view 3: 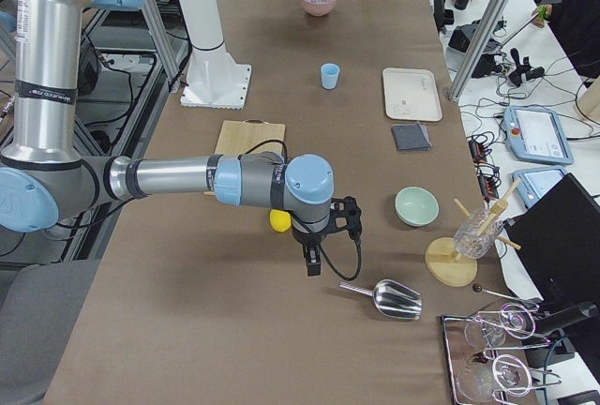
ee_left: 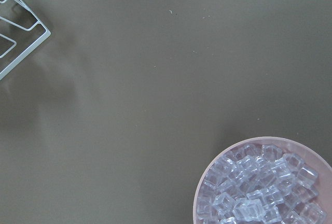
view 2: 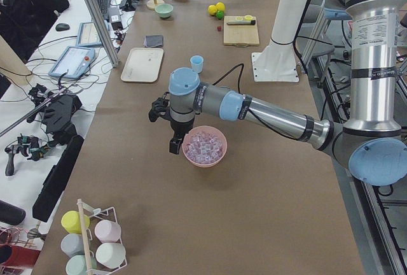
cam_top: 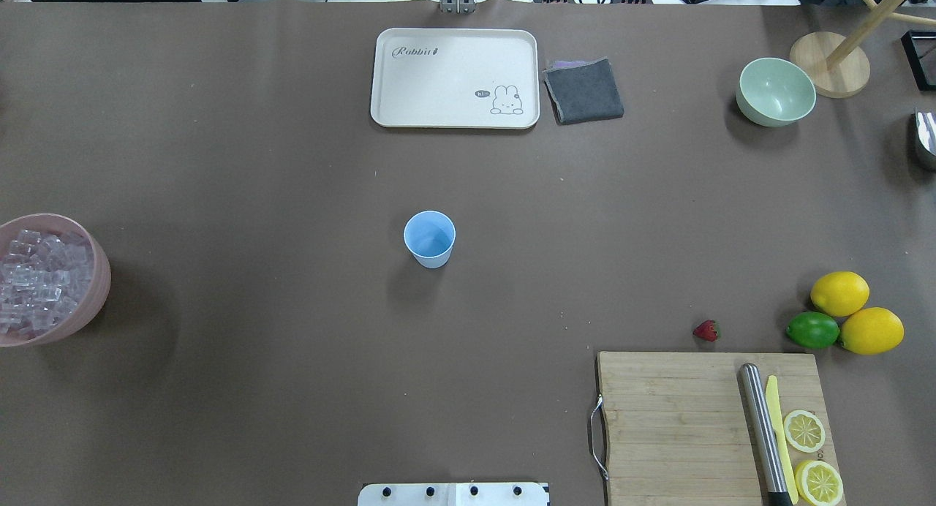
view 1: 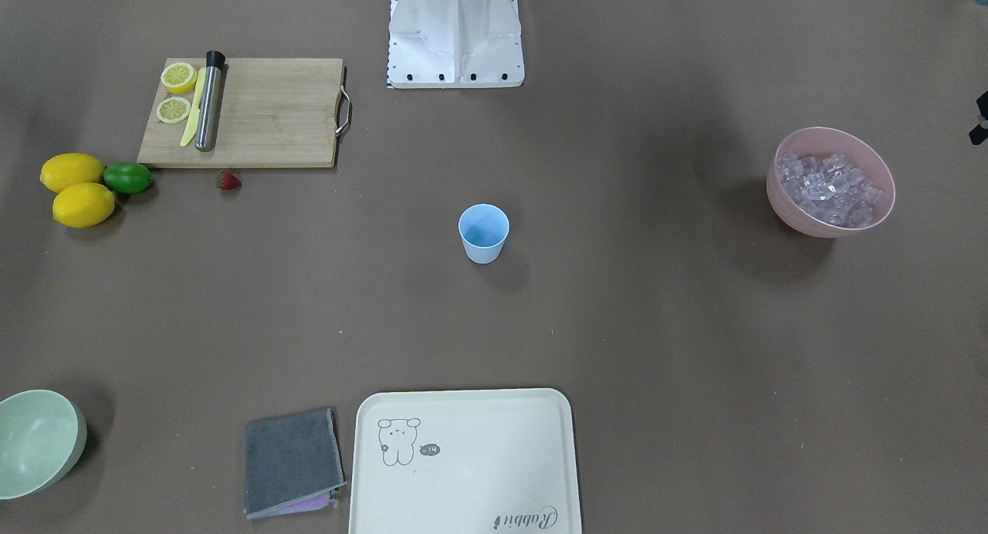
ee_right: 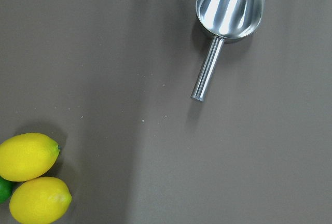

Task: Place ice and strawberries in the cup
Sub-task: 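Move the left gripper over the pink bowl of ice cubes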

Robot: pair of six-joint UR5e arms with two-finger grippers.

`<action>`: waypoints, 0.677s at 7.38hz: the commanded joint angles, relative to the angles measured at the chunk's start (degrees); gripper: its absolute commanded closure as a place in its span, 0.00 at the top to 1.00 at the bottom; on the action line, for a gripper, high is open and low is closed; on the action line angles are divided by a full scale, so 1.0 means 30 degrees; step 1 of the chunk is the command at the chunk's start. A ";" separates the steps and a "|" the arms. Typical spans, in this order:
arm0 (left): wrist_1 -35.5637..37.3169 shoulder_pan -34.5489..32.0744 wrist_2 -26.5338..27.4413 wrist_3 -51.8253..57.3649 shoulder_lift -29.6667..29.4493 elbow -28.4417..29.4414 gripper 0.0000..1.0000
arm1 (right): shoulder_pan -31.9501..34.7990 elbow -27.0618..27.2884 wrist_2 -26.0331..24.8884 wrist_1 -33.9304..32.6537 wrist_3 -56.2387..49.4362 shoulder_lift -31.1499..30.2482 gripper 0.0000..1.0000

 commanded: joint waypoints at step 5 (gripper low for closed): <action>-0.1966 0.0662 -0.0081 0.2337 0.0592 0.0066 0.98 | 0.0000 0.0388 0.0004 0.0017 -0.0104 -0.0316 1.00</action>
